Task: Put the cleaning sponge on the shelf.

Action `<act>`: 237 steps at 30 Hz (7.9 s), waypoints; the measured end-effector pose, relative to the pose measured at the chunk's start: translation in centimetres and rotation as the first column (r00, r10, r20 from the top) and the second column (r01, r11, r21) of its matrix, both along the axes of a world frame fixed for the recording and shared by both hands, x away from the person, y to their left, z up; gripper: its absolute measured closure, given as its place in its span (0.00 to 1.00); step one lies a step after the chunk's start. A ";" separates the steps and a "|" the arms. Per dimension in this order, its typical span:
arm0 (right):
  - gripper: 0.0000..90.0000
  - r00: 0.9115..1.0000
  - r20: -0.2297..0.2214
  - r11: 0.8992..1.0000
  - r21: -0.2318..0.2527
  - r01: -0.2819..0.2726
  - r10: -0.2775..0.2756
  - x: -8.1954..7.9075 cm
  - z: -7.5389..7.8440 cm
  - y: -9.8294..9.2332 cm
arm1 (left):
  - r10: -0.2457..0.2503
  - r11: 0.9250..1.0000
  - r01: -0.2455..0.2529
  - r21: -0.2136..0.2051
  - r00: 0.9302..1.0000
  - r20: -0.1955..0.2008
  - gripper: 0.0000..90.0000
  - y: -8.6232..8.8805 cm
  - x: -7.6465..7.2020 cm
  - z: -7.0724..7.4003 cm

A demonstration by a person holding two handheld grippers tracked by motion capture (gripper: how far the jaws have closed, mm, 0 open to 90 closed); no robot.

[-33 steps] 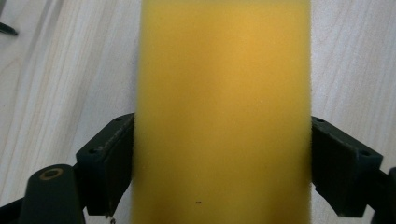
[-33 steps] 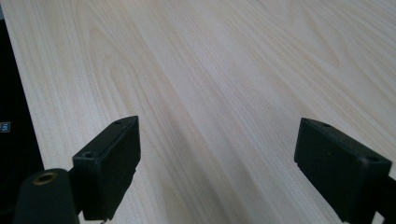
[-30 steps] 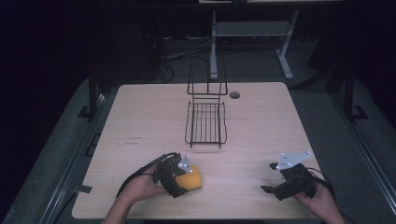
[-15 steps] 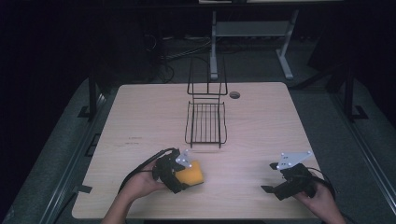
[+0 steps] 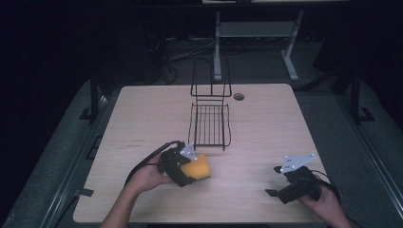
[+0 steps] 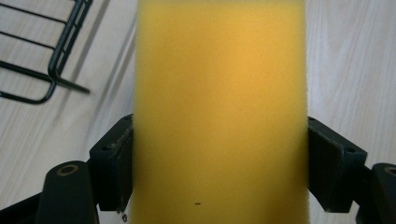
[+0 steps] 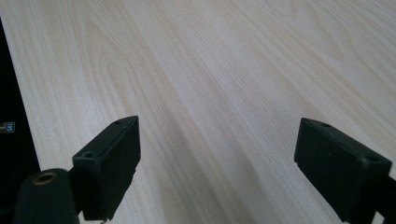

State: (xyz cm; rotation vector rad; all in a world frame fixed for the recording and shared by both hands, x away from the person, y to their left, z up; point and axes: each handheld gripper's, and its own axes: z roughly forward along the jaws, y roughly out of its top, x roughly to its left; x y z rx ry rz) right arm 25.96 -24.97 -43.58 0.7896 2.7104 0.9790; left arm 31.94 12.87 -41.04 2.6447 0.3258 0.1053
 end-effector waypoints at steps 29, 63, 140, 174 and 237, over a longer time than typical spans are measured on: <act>0.16 1.000 -0.016 1.000 0.000 -0.001 0.001 0.1 -0.1 -0.2 | -0.016 1.000 0.016 -0.027 1.000 -0.021 0.24 -1.4 4.9 0.9; 0.16 1.000 -0.015 1.000 -0.006 -0.002 0.002 0.2 -0.3 -0.3 | -0.042 0.999 0.042 0.012 0.999 -0.014 0.24 -4.3 10.2 2.6; 0.16 0.999 -0.038 1.000 -0.022 -0.010 0.009 0.2 -0.9 0.0 | -0.036 0.999 0.037 0.037 0.999 -0.024 0.18 -6.6 16.1 1.2; 0.15 0.999 -0.032 1.000 -0.027 -0.013 0.012 0.0 -0.6 0.4 | -0.067 0.998 0.067 0.000 0.995 0.071 0.18 -5.4 13.1 3.7; 0.16 1.000 -0.024 0.999 -0.048 -0.020 0.019 -0.2 -0.6 1.0 | -0.041 0.998 0.044 -0.045 0.996 0.079 0.18 1.5 1.7 1.7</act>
